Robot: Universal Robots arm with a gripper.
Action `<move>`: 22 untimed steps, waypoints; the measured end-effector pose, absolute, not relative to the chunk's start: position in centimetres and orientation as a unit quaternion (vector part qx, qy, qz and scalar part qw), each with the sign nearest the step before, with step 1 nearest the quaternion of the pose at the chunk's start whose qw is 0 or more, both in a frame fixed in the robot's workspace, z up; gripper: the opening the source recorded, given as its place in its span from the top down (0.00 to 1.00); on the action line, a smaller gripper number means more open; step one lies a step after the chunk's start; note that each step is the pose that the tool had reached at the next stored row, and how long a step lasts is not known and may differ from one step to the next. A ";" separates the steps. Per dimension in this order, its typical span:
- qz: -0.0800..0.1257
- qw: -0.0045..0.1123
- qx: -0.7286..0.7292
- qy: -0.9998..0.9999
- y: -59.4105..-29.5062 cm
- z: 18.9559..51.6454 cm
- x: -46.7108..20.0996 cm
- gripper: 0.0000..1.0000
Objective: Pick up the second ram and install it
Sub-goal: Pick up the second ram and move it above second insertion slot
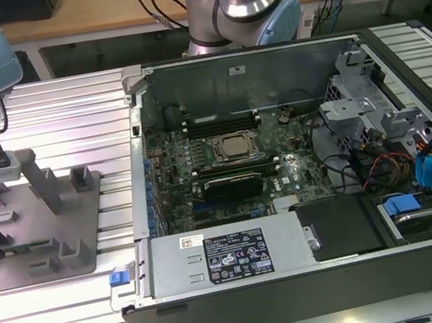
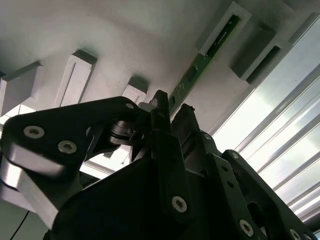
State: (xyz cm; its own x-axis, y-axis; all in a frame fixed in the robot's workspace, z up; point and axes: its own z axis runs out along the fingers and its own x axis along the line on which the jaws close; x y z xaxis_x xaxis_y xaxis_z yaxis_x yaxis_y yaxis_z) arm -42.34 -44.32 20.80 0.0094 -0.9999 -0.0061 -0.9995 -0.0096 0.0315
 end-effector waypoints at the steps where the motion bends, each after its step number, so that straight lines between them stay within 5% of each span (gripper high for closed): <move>1: -0.013 0.009 0.710 -0.704 -44.3 20.8 -42.3 0.72; 22: -0.013 0.009 0.709 -0.705 -44.8 20.9 -42.3 0.91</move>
State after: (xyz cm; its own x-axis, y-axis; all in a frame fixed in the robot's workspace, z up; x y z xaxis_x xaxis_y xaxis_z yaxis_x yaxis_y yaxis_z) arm -42.34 -44.76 20.89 0.0065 -1.0000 -0.0062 -0.9995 -0.0067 0.0314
